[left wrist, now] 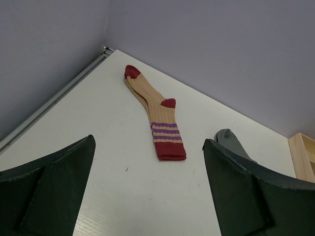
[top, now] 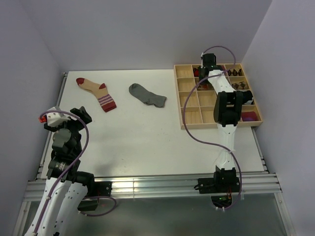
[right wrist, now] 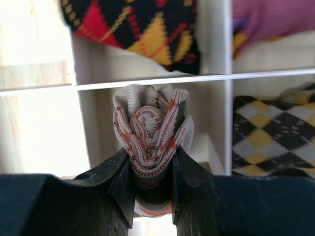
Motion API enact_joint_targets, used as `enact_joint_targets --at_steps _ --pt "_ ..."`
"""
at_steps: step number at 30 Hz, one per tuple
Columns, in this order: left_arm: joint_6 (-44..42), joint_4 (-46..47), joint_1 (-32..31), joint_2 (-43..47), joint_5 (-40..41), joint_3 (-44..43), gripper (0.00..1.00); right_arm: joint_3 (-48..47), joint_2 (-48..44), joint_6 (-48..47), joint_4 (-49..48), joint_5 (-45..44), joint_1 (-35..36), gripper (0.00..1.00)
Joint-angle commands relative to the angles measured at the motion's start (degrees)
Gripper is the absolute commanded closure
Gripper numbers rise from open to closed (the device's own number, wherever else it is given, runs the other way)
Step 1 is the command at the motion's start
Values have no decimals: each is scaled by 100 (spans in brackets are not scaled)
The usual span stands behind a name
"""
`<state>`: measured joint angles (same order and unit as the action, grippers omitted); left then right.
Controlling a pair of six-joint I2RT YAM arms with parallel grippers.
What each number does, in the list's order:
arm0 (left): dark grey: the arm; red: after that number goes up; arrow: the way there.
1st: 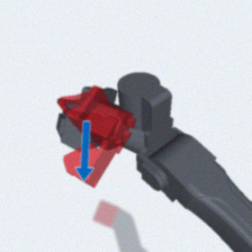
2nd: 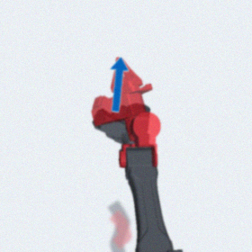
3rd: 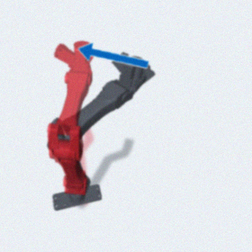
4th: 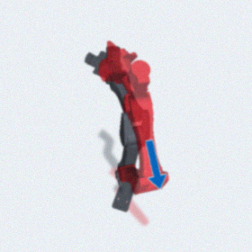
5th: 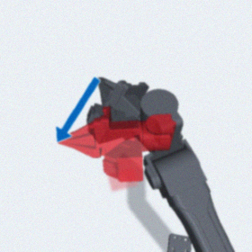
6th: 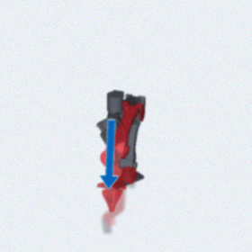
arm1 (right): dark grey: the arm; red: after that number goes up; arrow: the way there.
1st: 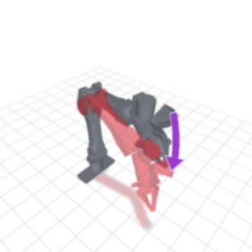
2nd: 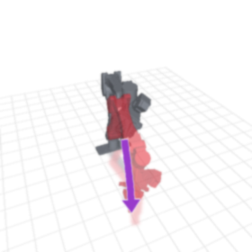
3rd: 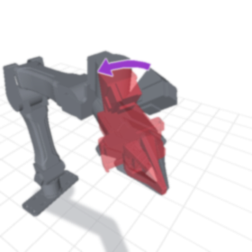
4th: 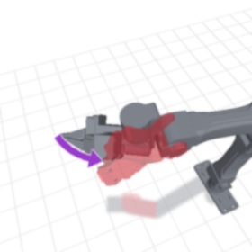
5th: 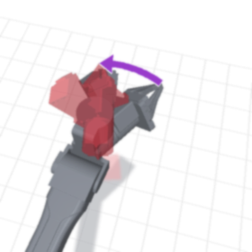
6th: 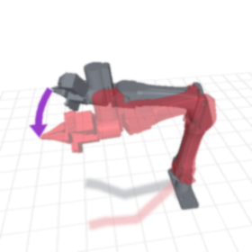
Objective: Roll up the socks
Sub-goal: Place the sock in the storage box.
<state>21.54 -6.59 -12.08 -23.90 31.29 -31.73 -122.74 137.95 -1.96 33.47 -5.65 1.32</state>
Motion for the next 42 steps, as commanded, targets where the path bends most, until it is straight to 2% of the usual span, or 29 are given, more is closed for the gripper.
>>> enact_joint_targets --at_steps 1,10,13,17,18,19,24,27,33,42 --pt "-159 140 47 -44 -114 8 4 -286 144 -332 124 -200 140 100" --pt "-159 141 47 -141 -158 17 4 -962 786 -244 722 -357 140 98" --pt "-159 123 39 -167 -149 8 4 -875 900 -95 731 -751 140 94" --pt "-159 140 47 -194 -176 17 4 -761 883 186 697 -691 26 91" --pt "-159 140 47 -203 -184 17 4 -726 865 187 669 -683 -35 88" --pt "-159 140 47 -203 -176 17 4 -708 830 404 669 -613 -62 77" --pt "-159 140 47 -212 -176 17 4 -243 462 477 301 -323 -88 41" --pt "-150 132 47 -220 -176 17 4 -6 128 538 63 -165 -88 29" --pt "-141 123 47 -177 -158 17 4 66 -347 661 -166 29 -88 13" --pt "-97 79 47 -1 -132 35 1 285 -1357 775 -166 152 -88 9"
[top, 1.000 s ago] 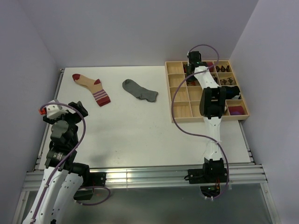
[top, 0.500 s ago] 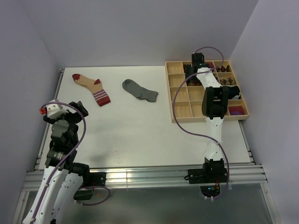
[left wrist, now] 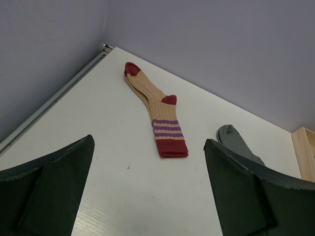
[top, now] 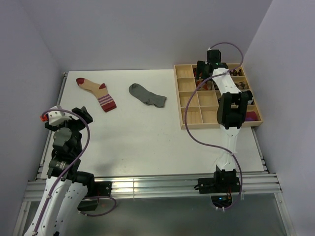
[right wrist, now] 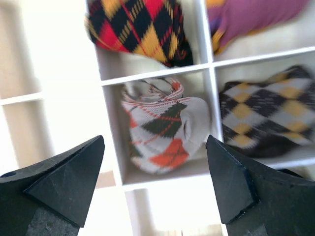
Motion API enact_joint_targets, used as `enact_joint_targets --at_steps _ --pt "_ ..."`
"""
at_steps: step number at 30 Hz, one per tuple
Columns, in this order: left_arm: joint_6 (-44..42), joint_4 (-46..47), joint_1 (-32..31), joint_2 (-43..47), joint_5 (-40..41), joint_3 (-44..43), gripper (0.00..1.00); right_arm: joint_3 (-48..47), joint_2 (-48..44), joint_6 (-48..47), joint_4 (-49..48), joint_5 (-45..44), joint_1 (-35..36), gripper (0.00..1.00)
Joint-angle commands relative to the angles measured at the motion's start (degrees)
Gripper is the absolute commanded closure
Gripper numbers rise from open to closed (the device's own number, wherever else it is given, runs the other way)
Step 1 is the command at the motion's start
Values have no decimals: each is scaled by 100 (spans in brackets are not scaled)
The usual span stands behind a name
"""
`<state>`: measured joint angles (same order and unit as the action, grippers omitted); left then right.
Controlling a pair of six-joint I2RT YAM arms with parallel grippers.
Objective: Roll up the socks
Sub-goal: Place the sock in the storage box, then move the sock to the center of the board.
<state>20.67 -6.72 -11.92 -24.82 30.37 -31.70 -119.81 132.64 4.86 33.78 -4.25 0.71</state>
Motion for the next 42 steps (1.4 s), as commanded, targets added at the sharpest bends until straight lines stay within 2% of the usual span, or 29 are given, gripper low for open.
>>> enact_joint_targets --at_steps 1,5,9,13,15,17,21,24,30,37,40,42 --pt "-1 75 32 100 -57 15 0 36 -906 111 -188 29 -27 9" --pt "34 -5 32 179 -66 -3 1 482 -1380 243 -179 344 -27 10" --pt "78 -31 32 197 -75 6 1 1397 -2249 418 -626 1004 113 22" --pt "350 -249 32 -40 56 -81 0 1917 -2515 410 -706 804 875 28" --pt "412 -347 32 -242 48 -169 1 2058 -2489 436 -671 654 1176 35" --pt "517 -435 32 -400 -4 -266 0 2145 -2383 532 -680 522 1596 44" --pt "456 -514 32 -594 -426 -319 1 2059 -2059 674 -794 469 2160 46" --pt "465 -654 32 -787 -392 -354 1 1699 -1664 787 -715 179 2529 55" --pt "465 -769 32 -911 -505 -442 0 1092 -760 972 -584 -58 2706 71" --pt "438 -796 32 -1034 -540 -460 1 494 42 981 -311 -93 2794 73" --pt "447 -822 32 -1060 -550 -477 1 695 52 1139 -302 -137 2882 73" --pt "438 -831 32 -1060 -558 -486 1 1186 -132 1437 -406 -164 2943 73"
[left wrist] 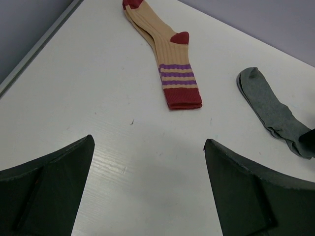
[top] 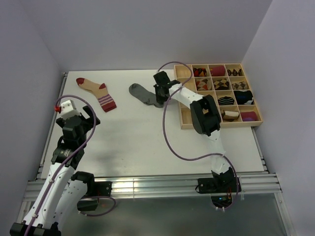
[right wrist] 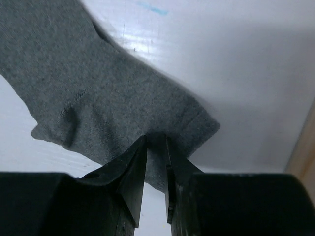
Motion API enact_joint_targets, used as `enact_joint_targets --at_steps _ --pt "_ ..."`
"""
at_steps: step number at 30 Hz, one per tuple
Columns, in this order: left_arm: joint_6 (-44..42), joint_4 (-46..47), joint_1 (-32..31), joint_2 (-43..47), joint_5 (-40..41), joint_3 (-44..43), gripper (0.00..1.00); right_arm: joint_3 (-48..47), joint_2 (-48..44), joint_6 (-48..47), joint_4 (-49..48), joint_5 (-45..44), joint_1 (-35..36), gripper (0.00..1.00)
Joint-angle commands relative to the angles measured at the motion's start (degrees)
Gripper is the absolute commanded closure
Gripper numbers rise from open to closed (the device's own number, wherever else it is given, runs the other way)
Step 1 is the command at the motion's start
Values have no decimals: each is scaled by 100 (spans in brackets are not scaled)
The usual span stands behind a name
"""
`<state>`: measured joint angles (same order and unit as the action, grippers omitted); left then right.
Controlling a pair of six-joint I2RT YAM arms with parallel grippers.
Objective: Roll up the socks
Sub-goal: Move the sock to the center of the board.
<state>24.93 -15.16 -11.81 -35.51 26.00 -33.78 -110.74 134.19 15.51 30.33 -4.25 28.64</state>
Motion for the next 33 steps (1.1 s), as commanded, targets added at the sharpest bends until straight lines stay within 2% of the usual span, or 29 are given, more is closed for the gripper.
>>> enact_joint_targets --at_steps 1,4,10,13,16,20,23,27,33 --pt "-14 13 21 0 -182 -287 1 490 -375 522 -149 -120 176 73" --pt "-32 4 21 -44 -244 -305 1 1630 -736 988 -378 -224 343 73" --pt "4 74 21 -27 -411 -270 0 2915 -1333 2270 -633 -41 1125 73" --pt "-49 101 21 8 -596 -243 1 3119 -1641 2710 -721 3 1643 70" --pt "-50 110 21 44 -666 -252 1 2902 -1905 2844 -757 126 2092 69" --pt "-76 118 21 123 -780 -252 0 2137 -2107 2546 -353 -145 2417 68" --pt "-67 136 21 228 -807 -243 1 1933 -2544 2212 -115 -856 2549 68" --pt "-41 171 21 360 -903 -226 1 2258 -3442 1659 -228 -1516 2699 67" --pt "-119 250 21 632 -1035 -199 1 3496 -4971 955 -887 -1666 2761 65"
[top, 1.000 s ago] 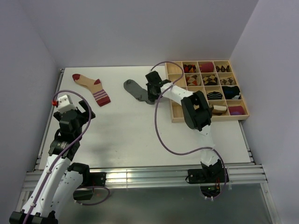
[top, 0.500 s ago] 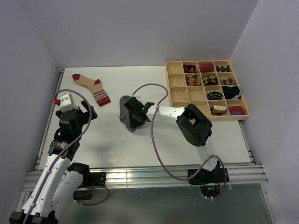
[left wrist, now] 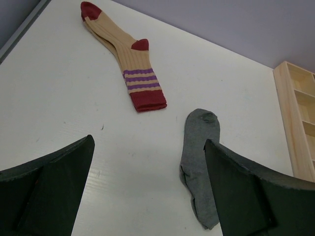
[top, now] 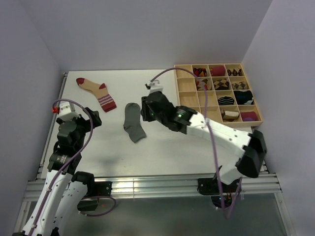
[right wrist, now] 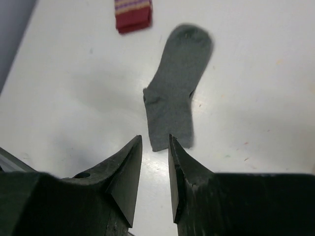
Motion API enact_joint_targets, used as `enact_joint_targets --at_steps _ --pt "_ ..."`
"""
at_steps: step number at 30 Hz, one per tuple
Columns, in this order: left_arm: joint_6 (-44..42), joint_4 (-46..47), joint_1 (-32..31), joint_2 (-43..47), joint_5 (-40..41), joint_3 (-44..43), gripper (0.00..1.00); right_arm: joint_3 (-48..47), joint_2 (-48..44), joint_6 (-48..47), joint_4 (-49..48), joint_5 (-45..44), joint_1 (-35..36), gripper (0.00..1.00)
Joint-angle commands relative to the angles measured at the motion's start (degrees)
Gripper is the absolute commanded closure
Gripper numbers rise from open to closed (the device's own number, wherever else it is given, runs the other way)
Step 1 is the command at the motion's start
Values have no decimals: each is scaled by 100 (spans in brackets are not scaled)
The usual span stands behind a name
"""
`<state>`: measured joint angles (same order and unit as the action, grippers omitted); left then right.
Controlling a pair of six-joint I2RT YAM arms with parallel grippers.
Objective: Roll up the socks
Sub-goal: Move the sock to the center of the board.
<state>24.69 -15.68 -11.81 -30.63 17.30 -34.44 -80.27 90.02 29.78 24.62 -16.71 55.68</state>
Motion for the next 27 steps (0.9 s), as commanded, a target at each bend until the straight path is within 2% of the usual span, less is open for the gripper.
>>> enact_joint_targets --at_steps 1,5,9,10,12,15,16,19,23,27 --pt "-104 311 21 206 -166 -116 1 747 -729 -656 -431 -438 57 64" --pt "-148 364 21 207 -314 -90 1 1416 -1749 -1245 -949 -474 57 63" --pt "-253 425 21 137 -543 -55 0 2470 -2672 -2158 -2439 -202 66 56" --pt "-289 504 21 110 -709 -28 0 2925 -2926 -2491 -2740 -245 66 35" --pt "-315 531 21 -12 -894 -11 0 3209 -3077 -2678 -3023 -341 74 20" --pt "-254 593 21 -232 -1176 -54 0 3054 -2912 -3179 -2815 -149 -39 27" --pt "-193 601 21 -441 -1315 -72 1 2965 -2711 -3328 -2718 -44 -75 33" --pt "-17 715 21 -1048 -1676 -221 1 2736 -2402 -3435 -2376 228 -110 38" --pt "124 865 -23 -2094 -2099 -755 0 2937 -2419 -3400 -2409 563 -119 39" --pt "238 1189 -443 -3462 -1757 -1293 0 3254 -2559 -3173 -2445 739 -110 38"
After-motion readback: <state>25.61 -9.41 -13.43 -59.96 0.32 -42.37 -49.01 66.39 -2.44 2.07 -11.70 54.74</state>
